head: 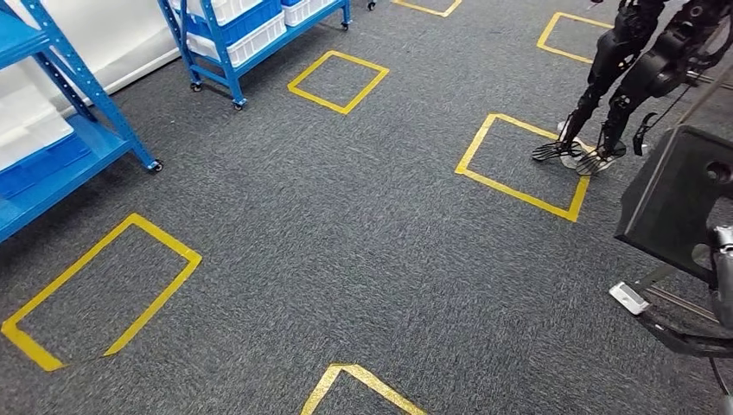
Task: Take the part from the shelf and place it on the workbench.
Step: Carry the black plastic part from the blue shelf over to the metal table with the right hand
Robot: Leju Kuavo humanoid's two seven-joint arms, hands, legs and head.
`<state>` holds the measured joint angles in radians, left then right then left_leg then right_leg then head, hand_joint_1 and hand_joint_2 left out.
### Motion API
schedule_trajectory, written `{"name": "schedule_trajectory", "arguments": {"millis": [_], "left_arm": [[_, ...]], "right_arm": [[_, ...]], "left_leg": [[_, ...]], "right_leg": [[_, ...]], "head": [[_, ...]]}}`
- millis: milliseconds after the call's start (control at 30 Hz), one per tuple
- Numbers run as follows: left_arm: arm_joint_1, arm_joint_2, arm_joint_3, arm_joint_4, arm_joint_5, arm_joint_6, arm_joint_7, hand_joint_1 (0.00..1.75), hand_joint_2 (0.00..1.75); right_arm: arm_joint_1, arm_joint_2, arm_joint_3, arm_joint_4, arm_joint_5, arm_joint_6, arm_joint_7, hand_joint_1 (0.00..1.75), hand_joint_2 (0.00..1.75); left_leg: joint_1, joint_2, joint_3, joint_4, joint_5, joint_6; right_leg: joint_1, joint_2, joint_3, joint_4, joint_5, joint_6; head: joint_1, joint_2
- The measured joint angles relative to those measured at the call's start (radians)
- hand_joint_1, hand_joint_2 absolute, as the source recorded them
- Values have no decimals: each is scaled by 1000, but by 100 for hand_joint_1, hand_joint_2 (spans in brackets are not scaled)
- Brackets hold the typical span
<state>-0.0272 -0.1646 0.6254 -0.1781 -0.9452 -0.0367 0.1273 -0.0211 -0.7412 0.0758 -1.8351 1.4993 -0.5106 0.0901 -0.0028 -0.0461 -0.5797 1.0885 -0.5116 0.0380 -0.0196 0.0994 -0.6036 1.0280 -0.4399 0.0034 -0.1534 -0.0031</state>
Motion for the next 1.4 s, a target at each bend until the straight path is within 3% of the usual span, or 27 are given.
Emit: {"name": "schedule_trajectory", "arguments": {"millis": [67, 133, 200, 267, 333, 367, 400, 467, 500, 567, 633, 667, 700, 767, 800, 867, 900, 967, 1000, 1033, 1100, 1167, 1233, 1300, 1367, 1400], "left_arm": [[-3, 3, 0, 0, 1, 0, -2, 0, 175], [-7, 3, 0, 0, 1, 0, -2, 0, 175], [-6, 4, 0, 0, 1, 1, -2, 0, 175], [-2, 5, 1, 0, 1, 1, -2, 0, 175], [1, 5, 1, 0, 1, 1, -2, 0, 175], [2, 5, 1, 0, 1, 1, -2, 0, 175], [2, 5, 1, 0, 2, 1, -3, 0, 175], [1, 5, 1, 0, 4, 1, -5, 0, 175], [0, 5, 2, 0, 7, 1, -7, 0, 175], [-4, 5, 3, 0, 12, -1, -9, 0, 175], [-11, 3, 5, 0, 14, -3, -5, 0, 175], [-15, 1, 6, 0, 15, -2, -1, 0, 175], [-17, -1, 8, 0, 15, -1, 3, 0, 175], [-18, -4, 9, 0, 12, 2, 12, 0, 175], [-17, -4, 9, 0, 8, 3, 17, 0, 175], [-12, -5, 9, 0, -1, 3, 26, 0, 175], [-8, -5, 9, 0, -4, 2, 29, 0, 175], [1, -4, 9, 0, -7, 1, 32, 0, 175], [5, -4, 10, 0, -9, 1, 33, 0, 175], [7, -4, 10, 0, -12, 1, 34, 0, 175], [5, -4, 9, 0, -20, 3, 43, 0, 175], [0, -2, 6, 0, -29, 8, 67, 0, 175], [0, 2, 3, 0, -37, 11, 84, 0, 175], [5, 7, 2, 0, -39, 13, 80, 0, 175], [9, 12, 2, 0, -40, 19, 73, 0, 175], [9, 14, 1, 0, -41, 22, 72, 0, 175]], "right_arm": [[-19, -1, 26, 0, 0, 2, 0, 175, 175], [-31, -4, 46, 0, 0, 1, 1, 175, 175], [-40, -9, 60, 1, 0, 1, 1, 175, 175], [-55, -11, 71, 1, 0, 2, 1, 175, 175], [-63, -11, 82, 4, 0, 2, 2, 175, 175], [-67, -12, 89, 5, 0, 8, 10, 175, 175], [-80, -12, 102, 8, 0, 19, 29, 175, 175], [-149, -19, 153, 14, 0, 59, 131, 175, 175], [-212, -25, 203, 21, 0, 85, 225, 175, 175], [-370, -31, 354, 42, 1, 132, 411, 175, 175], [-522, -28, 569, 71, 2, 165, 491, 175, 175], [-576, -24, 679, 84, 2, 176, 492, 175, 175], [-614, -20, 786, 94, 2, 184, 492, 175, 175], [-659, -9, 940, 106, 2, 189, 492, 175, 175], [-674, -4, 986, 111, 2, 190, 492, 175, 175], [-695, 4, 1027, 119, 2, 190, 492, 175, 175], [-704, 6, 1039, 123, 2, 190, 492, 175, 175], [-719, 8, 1059, 130, 2, 190, 492, 175, 175], [-724, 9, 1065, 132, 2, 190, 492, 175, 175], [-729, 11, 1071, 135, 2, 192, 492, 175, 175], [-728, 15, 1080, 141, 2, 191, 492, 175, 175], [-705, 18, 1081, 152, 2, 171, 492, 175, 175], [-676, 22, 1076, 173, 2, 133, 492, 175, 175], [-662, 39, 1066, 200, 2, 100, 492, 175, 175], [-647, 67, 1058, 228, 2, 82, 492, 175, 175], [-638, 83, 1056, 241, 2, 79, 492, 175, 175]], "left_leg": [[-2, -21, 23, -59, 18, 4], [-5, -3, 27, -69, 26, 10], [-3, 20, 32, -85, 38, 23], [-4, 44, 33, -93, 43, 30], [-6, 68, 31, -93, 42, 31], [-7, 79, 31, -92, 41, 30], [-7, 91, 31, -91, 39, 30], [-8, 116, 31, -87, 34, 25], [-11, 129, 29, -85, 30, 21], [-15, 156, 27, -83, 25, 11], [-15, 182, 37, -85, 22, 0], [-12, 177, 42, -81, 18, -8], [-8, 153, 39, -66, 6, -14], [-2, 83, -5, 24, -47, -22], [-2, 60, -42, 93, -80, -23], [-2, 50, -101, 200, -110, -23], [-2, 49, -107, 204, -95, -21], [-1, 34, -69, 103, -18, -15], [0, 9, -40, 36, 16, -11], [3, -15, -19, -17, 37, -8], [4, -39, -2, -57, 42, -5], [3, -16, 4, -68, 45, 2], [6, 10, 13, -82, 51, 12], [4, 39, 17, -88, 51, 19], [1, 69, 17, -86, 47, 21], [1, 83, 17, -85, 45, 21]], "right_leg": [[-2, 16, -7, 2, 2, 10], [-8, 31, -12, -1, 7, 25], [-7, -3, -26, 24, -10, 33], [-4, -64, -72, 119, -65, 37], [-5, -89, -129, 240, -116, 43], [-6, -93, -142, 268, -119, 45], [-7, -97, -135, 257, -102, 46], [-6, -119, -69, 130, -38, 44], [-2, -135, -35, 66, -13, 39], [6, -150, -5, -2, 5, 24], [11, -125, -6, -7, 9, 8], [10, -113, -3, -12, 12, 3], [9, -105, 0, -16, 14, -2], [7, -95, 3, -21, 17, -11], [9, -90, 1, -21, 17, -14], [12, -76, -2, -18, 17, -17], [13, -65, -3, -16, 16, -18], [13, -39, -4, -10, 13, -17], [13, -26, -5, -6, 11, -16], [12, -15, -9, -2, 10, -13], [8, 9, -19, 1, 13, -2], [5, 23, -24, -1, 17, 11], [8, -20, -39, 30, -5, 20], [8, -77, -91, 133, -61, 29], [3, -93, -147, 244, -101, 36], [1, -96, -153, 256, -95, 38]], "head": [[0, 0], [0, 0], [0, 0], [0, 0], [0, 0], [0, 0], [0, 0], [0, 0], [0, 0], [0, 0], [0, 0], [0, 0], [0, 0], [0, 0], [0, 0], [0, 0], [0, 0], [0, 0], [0, 0], [0, 0], [0, 0], [0, 0], [1, 0], [1, 0], [1, 0], [1, 0]]}}
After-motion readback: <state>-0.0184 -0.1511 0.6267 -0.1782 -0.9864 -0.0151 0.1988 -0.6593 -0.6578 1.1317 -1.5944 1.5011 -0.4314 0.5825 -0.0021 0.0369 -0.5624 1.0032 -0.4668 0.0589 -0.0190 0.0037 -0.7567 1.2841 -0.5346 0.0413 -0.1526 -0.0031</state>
